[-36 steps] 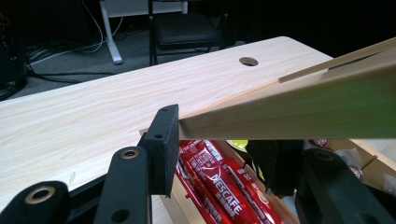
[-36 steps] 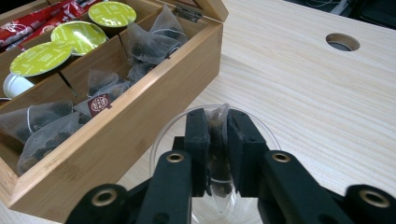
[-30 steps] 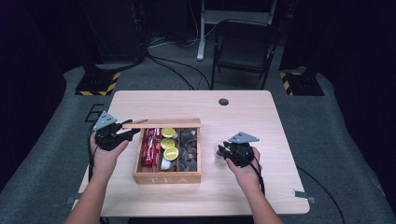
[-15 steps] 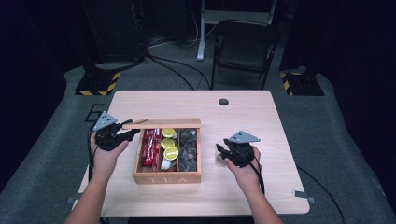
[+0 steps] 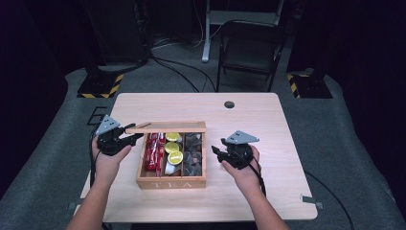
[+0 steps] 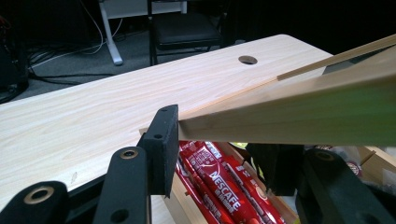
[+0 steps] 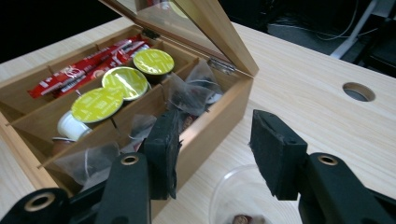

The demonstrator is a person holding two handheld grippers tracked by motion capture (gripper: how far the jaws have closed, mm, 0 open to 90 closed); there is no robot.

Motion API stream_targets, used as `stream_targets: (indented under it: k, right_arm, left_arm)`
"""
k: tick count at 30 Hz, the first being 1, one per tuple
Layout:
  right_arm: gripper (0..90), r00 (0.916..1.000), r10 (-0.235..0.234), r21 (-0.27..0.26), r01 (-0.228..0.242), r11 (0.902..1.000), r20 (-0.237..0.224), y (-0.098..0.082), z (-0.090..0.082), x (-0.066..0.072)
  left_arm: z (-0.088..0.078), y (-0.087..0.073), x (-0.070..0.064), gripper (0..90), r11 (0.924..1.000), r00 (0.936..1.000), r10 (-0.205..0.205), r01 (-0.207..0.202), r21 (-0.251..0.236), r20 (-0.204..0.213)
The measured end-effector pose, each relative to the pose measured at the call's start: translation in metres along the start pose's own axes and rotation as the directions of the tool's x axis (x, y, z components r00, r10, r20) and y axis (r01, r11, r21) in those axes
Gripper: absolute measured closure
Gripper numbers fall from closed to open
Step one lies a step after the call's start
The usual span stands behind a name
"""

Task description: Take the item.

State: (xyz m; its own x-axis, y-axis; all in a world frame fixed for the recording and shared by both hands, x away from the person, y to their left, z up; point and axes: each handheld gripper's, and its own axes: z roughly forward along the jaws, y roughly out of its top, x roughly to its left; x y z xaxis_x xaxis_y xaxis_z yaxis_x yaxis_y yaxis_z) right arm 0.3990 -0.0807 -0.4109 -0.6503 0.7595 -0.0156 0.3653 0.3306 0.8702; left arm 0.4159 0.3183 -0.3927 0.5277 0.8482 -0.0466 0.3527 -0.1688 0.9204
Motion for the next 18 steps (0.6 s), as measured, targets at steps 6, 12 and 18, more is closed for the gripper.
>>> stream_targets:
  k: [6,12,18]
  right_arm:
    - [51.0,0.9998,-0.011,-0.012,0.011,0.9999,-0.015,0.015,0.005,0.005]
    - [49.8,0.9985,-0.043,-0.031,0.042,0.9987,-0.034,0.032,0.011,0.010]
    - [48.8,0.9973,-0.057,-0.051,0.055,0.9972,-0.045,0.044,0.015,0.017]
  left_arm:
    - [-0.002,0.000,-0.002,53.3,1.0000,1.0000,0.002,-0.002,0.003,-0.001]
    - [-0.005,-0.001,-0.004,53.2,0.9999,0.9999,0.011,-0.011,0.004,-0.003]
    - [-0.008,0.000,-0.005,53.2,0.9999,0.9999,0.015,-0.015,0.002,0.002]
